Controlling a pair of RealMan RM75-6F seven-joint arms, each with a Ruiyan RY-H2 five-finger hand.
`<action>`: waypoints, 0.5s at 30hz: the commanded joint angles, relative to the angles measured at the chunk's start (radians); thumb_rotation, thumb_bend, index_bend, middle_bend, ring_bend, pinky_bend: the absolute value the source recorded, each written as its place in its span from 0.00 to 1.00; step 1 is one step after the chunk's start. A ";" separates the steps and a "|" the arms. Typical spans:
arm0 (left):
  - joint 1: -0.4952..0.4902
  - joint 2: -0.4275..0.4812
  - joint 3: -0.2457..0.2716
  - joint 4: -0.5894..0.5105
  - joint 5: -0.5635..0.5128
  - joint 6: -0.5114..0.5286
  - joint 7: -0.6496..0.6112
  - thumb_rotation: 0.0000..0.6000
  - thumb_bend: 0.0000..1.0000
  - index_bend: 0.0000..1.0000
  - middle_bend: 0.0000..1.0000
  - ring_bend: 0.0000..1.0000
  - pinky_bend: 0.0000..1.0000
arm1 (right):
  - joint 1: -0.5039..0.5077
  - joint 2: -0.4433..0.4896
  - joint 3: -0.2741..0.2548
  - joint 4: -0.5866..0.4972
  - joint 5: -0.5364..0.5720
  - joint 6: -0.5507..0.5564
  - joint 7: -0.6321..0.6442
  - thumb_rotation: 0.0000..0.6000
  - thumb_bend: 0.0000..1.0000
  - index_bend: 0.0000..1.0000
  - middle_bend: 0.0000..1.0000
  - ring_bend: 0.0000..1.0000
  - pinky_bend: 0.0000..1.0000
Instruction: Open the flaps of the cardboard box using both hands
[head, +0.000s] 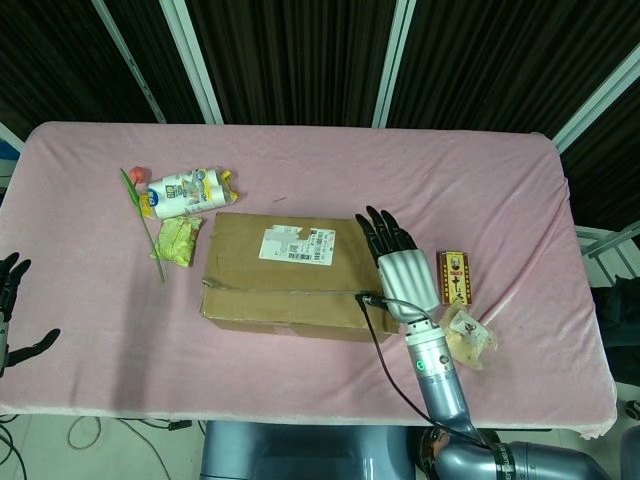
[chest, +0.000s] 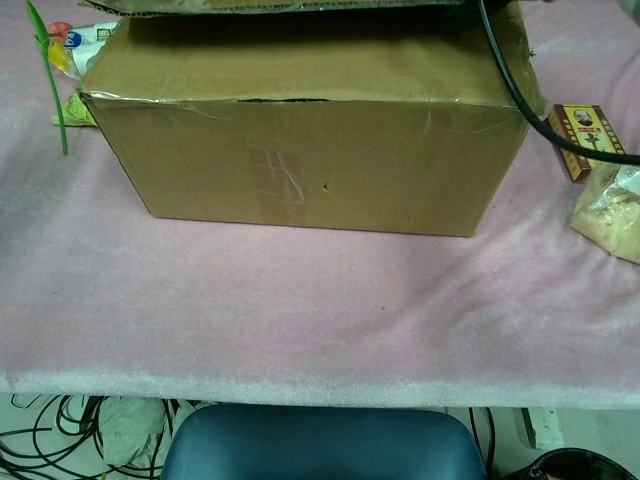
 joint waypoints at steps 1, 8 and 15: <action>0.000 0.001 -0.002 0.000 -0.005 -0.002 -0.004 1.00 0.12 0.00 0.00 0.00 0.02 | 0.041 -0.006 0.052 0.002 0.016 -0.009 -0.012 1.00 0.23 0.00 0.00 0.00 0.23; -0.002 0.001 -0.001 -0.003 -0.008 -0.012 0.005 1.00 0.12 0.00 0.00 0.00 0.02 | 0.161 -0.024 0.197 -0.006 0.092 -0.038 -0.053 1.00 0.23 0.00 0.00 0.00 0.23; -0.002 0.005 -0.003 -0.011 -0.023 -0.022 -0.005 1.00 0.12 0.00 0.00 0.00 0.02 | 0.305 -0.056 0.320 0.110 0.219 -0.068 -0.116 1.00 0.23 0.00 0.00 0.00 0.23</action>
